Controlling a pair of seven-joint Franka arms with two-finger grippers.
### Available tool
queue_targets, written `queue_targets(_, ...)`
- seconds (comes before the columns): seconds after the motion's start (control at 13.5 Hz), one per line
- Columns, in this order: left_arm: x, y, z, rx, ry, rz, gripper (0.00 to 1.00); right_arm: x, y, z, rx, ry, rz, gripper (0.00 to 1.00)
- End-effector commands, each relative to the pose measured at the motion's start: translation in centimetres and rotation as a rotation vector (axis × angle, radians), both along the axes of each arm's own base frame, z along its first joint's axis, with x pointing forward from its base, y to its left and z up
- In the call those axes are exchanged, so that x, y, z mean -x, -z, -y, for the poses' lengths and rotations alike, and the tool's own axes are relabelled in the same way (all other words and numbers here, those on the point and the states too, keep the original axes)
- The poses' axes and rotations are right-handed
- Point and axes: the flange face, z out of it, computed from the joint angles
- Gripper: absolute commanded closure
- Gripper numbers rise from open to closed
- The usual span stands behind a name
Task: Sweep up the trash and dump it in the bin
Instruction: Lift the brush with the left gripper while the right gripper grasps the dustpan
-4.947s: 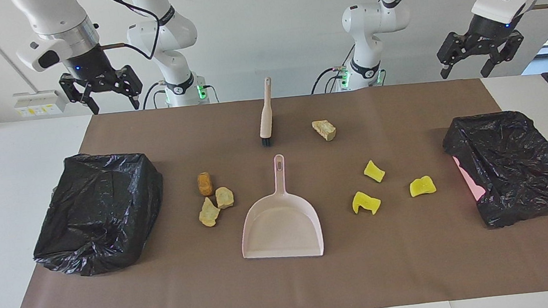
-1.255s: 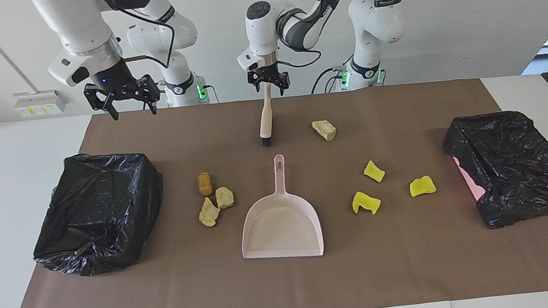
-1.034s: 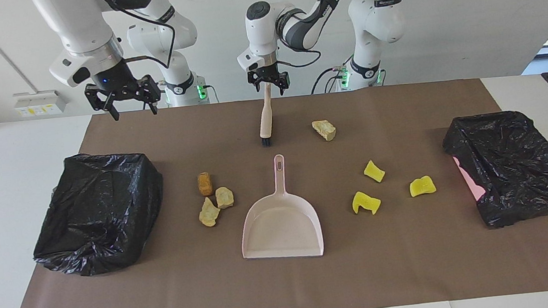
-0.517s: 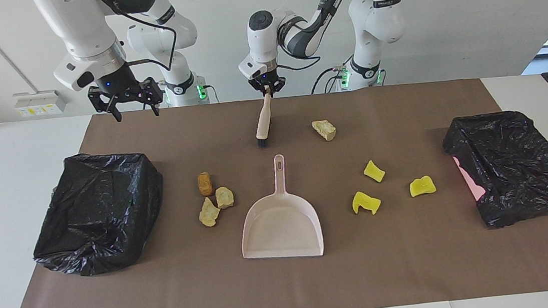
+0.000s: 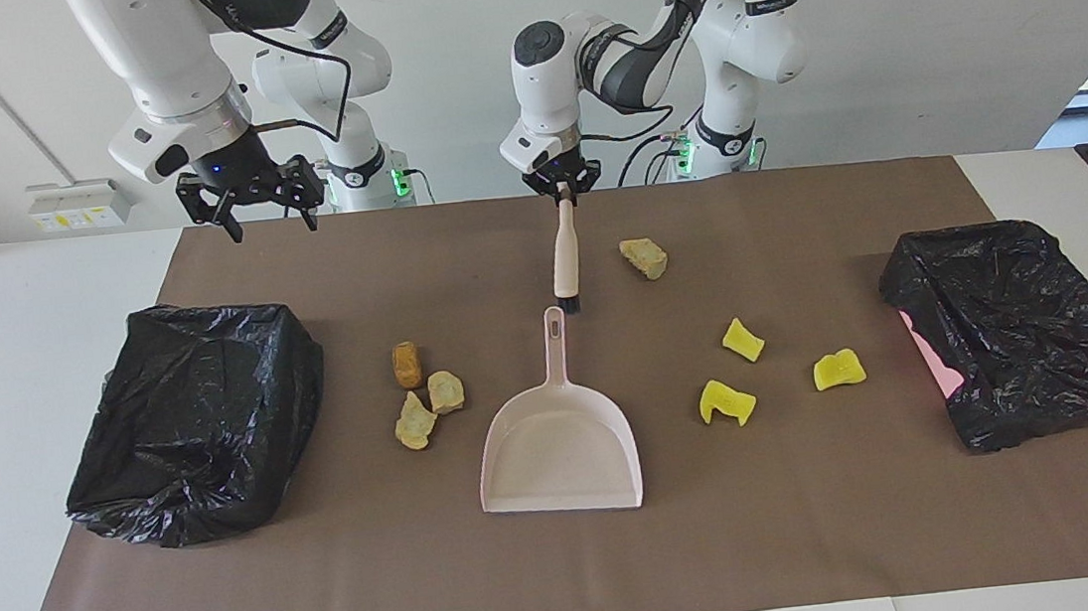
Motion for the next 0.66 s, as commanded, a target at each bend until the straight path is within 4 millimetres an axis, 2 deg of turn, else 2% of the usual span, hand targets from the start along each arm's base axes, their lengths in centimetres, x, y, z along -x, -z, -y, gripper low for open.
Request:
queue_targets(0.0,-3.2,-0.8,-3.9,-0.04,-0.046,0.008,1.0,0.5,0.0,0.0,-0.011,-0.008,0.012,0.0)
queue_targets(0.15,-6.0,-0.6,-6.9,-0.068,-0.094,0.033,1.0,0.5,0.4,0.0,-0.01,-0.007,0.005,0.0)
queue_targets(0.37,-11.1,-1.3,-13.2,-0.054,-0.091,0.029,1.0,-0.3,1.9,-3.6,-0.006,0.029,0.005,0.0)
queue_targets(0.59,-15.8,-1.9,-19.0,-0.085,-0.111,0.04,1.0,-2.6,7.0,-11.6,0.004,0.08,0.007,0.0)
